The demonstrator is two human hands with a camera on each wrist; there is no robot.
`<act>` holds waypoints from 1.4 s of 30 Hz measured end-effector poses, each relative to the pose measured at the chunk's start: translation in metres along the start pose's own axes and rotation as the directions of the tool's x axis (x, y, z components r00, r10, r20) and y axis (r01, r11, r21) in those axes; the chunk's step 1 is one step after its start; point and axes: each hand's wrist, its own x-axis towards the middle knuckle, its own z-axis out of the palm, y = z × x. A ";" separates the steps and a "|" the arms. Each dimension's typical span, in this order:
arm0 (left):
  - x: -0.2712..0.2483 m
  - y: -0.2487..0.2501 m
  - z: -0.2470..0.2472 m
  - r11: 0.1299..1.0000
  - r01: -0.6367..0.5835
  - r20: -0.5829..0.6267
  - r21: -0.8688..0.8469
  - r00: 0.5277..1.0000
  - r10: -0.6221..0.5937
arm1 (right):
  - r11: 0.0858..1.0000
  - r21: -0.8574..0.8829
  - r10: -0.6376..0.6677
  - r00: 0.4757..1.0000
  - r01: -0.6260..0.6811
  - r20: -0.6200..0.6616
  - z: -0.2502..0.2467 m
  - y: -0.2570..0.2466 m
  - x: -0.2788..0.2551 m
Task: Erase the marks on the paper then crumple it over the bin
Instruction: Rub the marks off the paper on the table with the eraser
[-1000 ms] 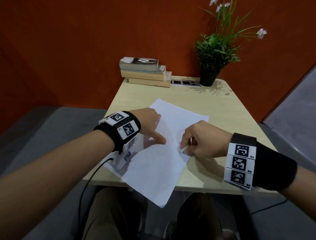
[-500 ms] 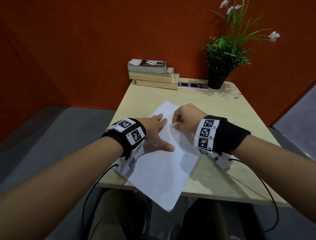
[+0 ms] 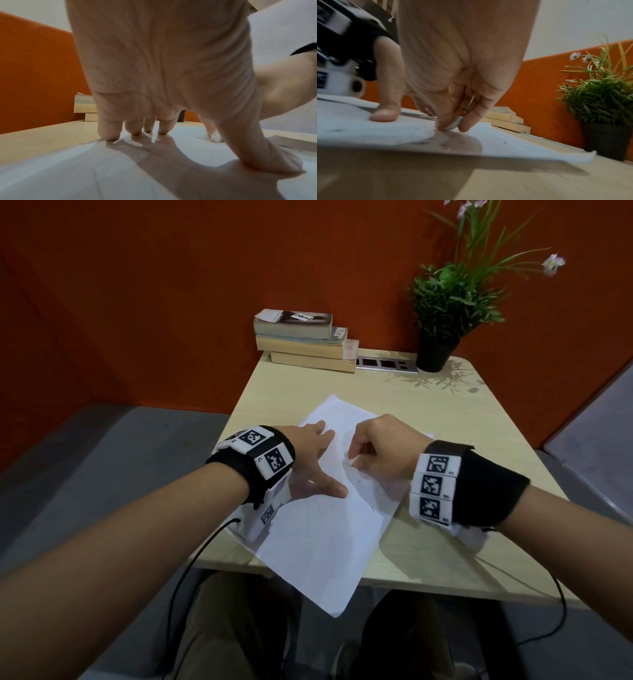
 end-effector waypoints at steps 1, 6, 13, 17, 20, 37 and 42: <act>0.000 0.000 0.001 1.000 -0.001 -0.005 0.000 1.000 0.001 | 1.000 0.003 -0.011 1.000 0.011 0.016 0.001 0.001 -0.006; -0.001 0.000 0.001 1.000 -0.006 -0.018 -0.001 1.000 0.006 | 1.000 -0.004 -0.007 0.998 0.007 0.058 -0.003 -0.001 -0.006; -0.006 0.004 -0.006 1.000 0.003 -0.003 -0.003 1.000 -0.003 | 0.996 -0.082 0.027 1.000 -0.027 0.000 -0.013 -0.014 0.038; -0.006 0.005 -0.007 1.000 0.016 0.007 0.001 1.000 -0.016 | 0.997 -0.077 -0.006 1.000 0.007 0.019 -0.011 -0.012 0.023; -0.007 0.006 -0.005 1.000 0.007 0.005 0.016 1.000 -0.007 | 0.997 -0.064 -0.039 0.998 0.043 0.057 -0.009 -0.009 -0.008; -0.009 0.009 0.000 1.000 0.004 -0.001 0.017 1.000 -0.004 | 0.999 -0.026 -0.020 1.000 0.021 0.019 -0.006 -0.007 0.004; -0.014 0.013 -0.003 1.000 0.003 -0.006 0.019 1.000 -0.003 | 0.994 0.011 -0.111 0.986 0.110 0.122 -0.003 -0.008 -0.047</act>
